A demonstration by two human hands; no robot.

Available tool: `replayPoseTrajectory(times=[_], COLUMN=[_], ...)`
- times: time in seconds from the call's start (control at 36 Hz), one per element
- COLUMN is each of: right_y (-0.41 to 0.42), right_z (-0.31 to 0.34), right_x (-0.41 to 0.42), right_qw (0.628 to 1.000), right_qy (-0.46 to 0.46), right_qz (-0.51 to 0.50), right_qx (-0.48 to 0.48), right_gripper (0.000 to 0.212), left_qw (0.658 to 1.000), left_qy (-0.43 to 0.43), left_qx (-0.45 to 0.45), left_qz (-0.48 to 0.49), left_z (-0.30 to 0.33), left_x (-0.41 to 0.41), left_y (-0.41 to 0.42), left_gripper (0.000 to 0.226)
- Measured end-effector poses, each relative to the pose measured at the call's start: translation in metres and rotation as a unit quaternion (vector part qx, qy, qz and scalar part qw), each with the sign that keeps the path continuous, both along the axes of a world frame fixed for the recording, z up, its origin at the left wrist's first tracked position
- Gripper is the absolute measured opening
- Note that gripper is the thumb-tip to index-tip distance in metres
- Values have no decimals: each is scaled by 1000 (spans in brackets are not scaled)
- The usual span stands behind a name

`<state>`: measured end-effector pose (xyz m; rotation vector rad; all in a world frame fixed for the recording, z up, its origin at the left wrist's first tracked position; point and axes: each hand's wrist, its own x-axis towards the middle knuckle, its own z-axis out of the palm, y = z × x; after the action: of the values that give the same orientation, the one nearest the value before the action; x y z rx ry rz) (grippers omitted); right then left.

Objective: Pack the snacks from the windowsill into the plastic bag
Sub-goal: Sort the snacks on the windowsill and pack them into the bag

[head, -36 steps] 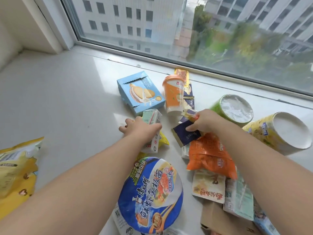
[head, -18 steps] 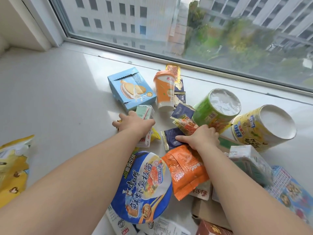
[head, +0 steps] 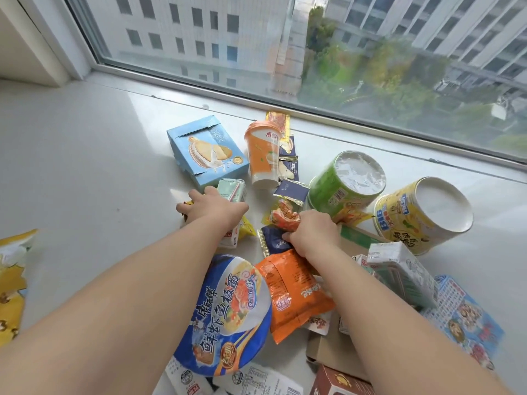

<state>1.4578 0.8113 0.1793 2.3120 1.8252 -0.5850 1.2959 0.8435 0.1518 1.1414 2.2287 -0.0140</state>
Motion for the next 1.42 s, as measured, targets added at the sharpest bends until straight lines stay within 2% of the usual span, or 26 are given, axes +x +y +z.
replayPoseTrajectory(times=[0.14,0.28,0.36,0.44,0.53,0.58,0.67,0.75,0.81,0.89,0.94,1.03,1.14,1.28,1.36,1.42], right_y=[-11,-15,-9,-2,4,5,2,-6,-14,-27,-37,-60,-91,-122,-148,-173], right_z=[8,8,8,0,-5,-6,-3,3,9,21,31,47,65,103,126,138], right_x=[16,36,43,50,55,58,57,48,40,28,22,11,2,-2,-15,-28], right_qw=[994,984,989,997,998,998,994,982,975,958,941,906,877,833,800,787], right_qy=[-48,-89,-72,-15,-39,-45,16,65,91,131,181,274,330,392,452,485], right_qz=[8,-9,-24,-52,-33,-14,-43,-70,-51,-42,-88,-183,-275,-332,-338,-328], right_qx=[101,152,129,64,20,32,95,165,198,250,271,266,216,206,203,195], right_gripper=[21,32,29,28,35,33,24,19,16,9,11,16,33,40,47,40], left_qw=[1000,1000,999,998,997,996,992,979,972,960,955,948,952,951,927,912], left_qy=[3,2,-1,-23,-63,-84,-123,-198,-221,-249,-260,-257,-209,-155,-142,-128], left_qx=[0,2,-2,-11,-15,-13,-13,24,54,81,91,118,163,259,347,390], left_qz=[-4,-21,-43,-52,-44,-39,-25,31,63,96,112,144,151,68,27,-7], left_z=[-1,0,4,7,7,7,6,10,14,23,32,43,70,121,153,168], left_x=[-2,-1,-6,-13,-20,-25,-29,-26,-23,-24,-24,-24,-29,-38,-46,-53], left_y=[0,-3,-6,-10,-17,-21,-25,-31,-35,-38,-41,-44,-52,-80,-117,-151], left_gripper=[73,74,74,72,75,79,74,44,36,47,48,41,43,35,35,37])
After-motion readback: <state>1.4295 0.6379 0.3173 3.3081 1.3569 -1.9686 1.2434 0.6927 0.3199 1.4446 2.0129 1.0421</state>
